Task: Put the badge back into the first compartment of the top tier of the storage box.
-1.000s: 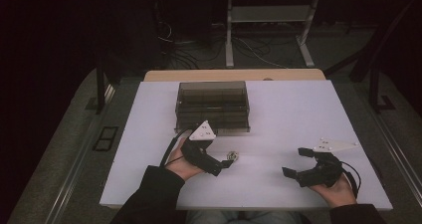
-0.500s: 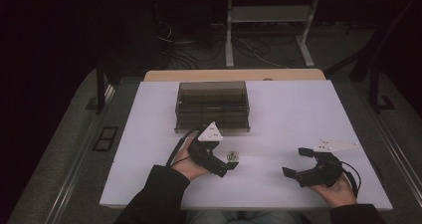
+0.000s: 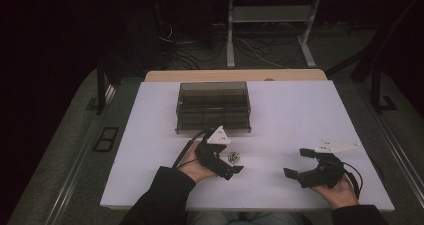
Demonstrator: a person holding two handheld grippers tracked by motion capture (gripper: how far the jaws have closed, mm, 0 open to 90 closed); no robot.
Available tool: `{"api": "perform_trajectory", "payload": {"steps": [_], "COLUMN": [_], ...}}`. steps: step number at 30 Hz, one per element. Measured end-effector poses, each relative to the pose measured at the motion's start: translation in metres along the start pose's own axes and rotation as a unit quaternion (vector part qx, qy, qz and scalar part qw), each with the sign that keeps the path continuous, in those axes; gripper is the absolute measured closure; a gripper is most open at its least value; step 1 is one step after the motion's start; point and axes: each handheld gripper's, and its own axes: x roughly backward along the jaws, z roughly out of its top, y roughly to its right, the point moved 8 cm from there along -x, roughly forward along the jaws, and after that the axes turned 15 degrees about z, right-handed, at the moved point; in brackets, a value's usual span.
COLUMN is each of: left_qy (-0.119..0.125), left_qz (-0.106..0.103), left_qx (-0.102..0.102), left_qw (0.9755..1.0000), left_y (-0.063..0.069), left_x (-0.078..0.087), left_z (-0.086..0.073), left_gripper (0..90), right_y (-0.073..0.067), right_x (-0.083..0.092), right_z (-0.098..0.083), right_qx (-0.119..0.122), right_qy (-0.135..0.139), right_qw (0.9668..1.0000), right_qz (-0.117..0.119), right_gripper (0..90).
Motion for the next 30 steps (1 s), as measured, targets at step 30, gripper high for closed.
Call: {"api": "perform_trajectory", "payload": {"steps": [30], "left_qy": [-0.041], "left_qz": [0.014], "left_qx": [0.01], "left_qw": [0.999], "left_y": [0.001], "left_x": [-0.037], "left_z": [-0.016], "left_gripper": [0.0], "right_y": [-0.002], "right_x": [-0.003], "right_z": [-0.002], "right_qx": [0.007], "right_qy": [-0.012], "right_qw": [0.9999], "right_qz": [0.001], "right_gripper": [0.3]}}
